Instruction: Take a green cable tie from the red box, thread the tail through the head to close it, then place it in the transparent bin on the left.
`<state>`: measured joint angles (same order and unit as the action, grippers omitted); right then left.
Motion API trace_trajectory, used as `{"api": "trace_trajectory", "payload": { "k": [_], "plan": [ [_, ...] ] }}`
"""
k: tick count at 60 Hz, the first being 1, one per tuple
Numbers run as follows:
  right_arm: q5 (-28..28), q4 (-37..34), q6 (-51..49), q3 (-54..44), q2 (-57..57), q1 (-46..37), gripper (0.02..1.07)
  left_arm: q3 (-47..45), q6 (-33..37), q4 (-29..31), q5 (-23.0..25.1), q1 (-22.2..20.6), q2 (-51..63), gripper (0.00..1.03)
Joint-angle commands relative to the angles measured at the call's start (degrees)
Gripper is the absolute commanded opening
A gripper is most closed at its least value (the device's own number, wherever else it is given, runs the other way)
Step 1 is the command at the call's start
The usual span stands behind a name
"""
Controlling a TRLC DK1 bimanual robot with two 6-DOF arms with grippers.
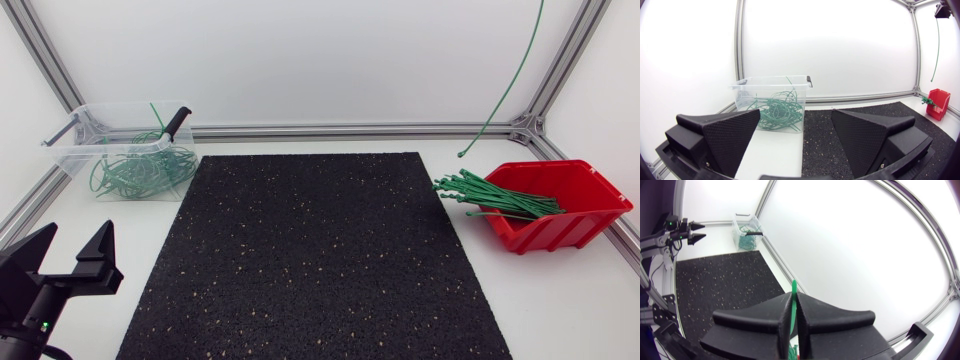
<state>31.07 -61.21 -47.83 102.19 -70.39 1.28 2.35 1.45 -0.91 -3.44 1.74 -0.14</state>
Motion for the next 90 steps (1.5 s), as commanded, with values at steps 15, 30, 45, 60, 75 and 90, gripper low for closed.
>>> {"api": "trace_trajectory", "payload": {
  "k": [15, 30, 45, 60, 75, 90],
  "plan": [
    [1.1, 11.4, 29.4, -10.2, 0.5, 12.0, 0.08, -2.3, -0.8, 1.0, -0.2, -0.3, -0.6, 0.99],
    [0.1, 22.5, 43.7, -19.0, -1.9, 23.1, 0.08, -2.3, -0.8, 1.0, -0.2, -0.3, -0.6, 0.99],
    [4.8, 33.4, 53.7, -25.5, -8.4, 28.3, 0.08, -2.3, -0.9, 1.0, -0.2, -0.3, -0.6, 0.99],
    [8.1, 51.4, 72.5, -31.9, -13.9, 30.2, 0.08, -2.3, -0.8, 1.0, -0.2, -0.3, -0.6, 0.99],
    [8.2, 59.4, 79.1, -33.1, -23.0, 31.8, 0.08, -2.3, -0.8, 1.0, -0.2, -0.1, -0.6, 0.99],
    [5.1, 72.6, 81.1, -41.3, -26.5, 28.3, 0.08, -2.3, -0.8, 1.0, -0.2, -0.1, -0.6, 0.99]
  ]
}}
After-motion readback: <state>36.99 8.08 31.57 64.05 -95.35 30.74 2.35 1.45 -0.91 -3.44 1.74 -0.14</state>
